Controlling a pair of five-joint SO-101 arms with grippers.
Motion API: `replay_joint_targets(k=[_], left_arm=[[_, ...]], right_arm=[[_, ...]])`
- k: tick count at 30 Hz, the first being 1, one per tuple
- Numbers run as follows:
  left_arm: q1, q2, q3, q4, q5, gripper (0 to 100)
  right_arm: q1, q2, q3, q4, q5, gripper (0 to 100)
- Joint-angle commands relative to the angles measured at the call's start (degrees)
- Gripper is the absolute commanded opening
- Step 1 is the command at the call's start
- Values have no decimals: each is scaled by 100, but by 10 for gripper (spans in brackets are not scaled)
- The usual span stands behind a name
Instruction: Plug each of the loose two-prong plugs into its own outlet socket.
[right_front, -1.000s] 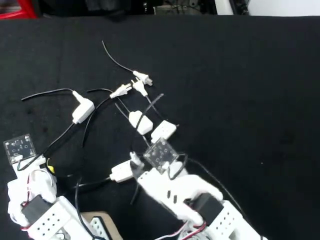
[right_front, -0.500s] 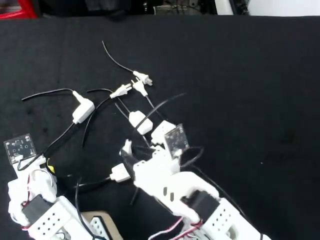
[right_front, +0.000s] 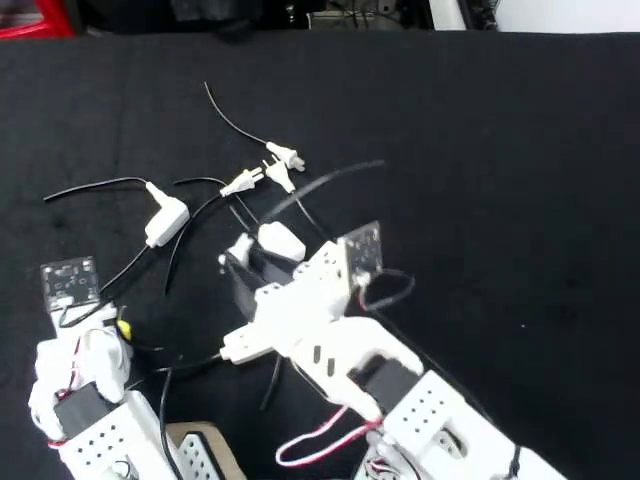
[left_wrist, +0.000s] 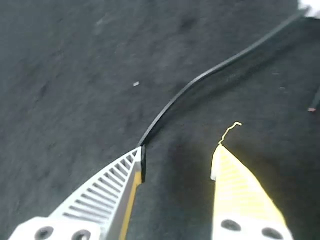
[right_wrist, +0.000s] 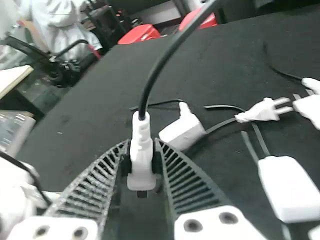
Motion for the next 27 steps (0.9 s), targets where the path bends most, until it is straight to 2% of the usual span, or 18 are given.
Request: replay_joint_targets(k=[1,5,8,13,16,23,27], left_arm=[[136,-44,-910,-369,589,223],[479,-44,-1763,-607,2022,223],[1209,-44,-2193,-580,2374,223],[2800,-44,-2422,-607,2418,223],[3468,-44,-2422,-580,2418,223],[3873,-44,-2026,-571,2400,223],[4180,-44,-2044,-501,2382,223]], right_arm=[[-352,1393,-1253,-176,-141,12],[-835,2246,-1437,-220,-44,12],[-1011,2325,-1446,-220,598,12],[-1002,2352,-1420,-176,932,12],[-1002,2352,-1376,-211,1090,12],[-1002,2343,-1367,-202,1108,12],[-905,2352,-1341,-211,1424,12]])
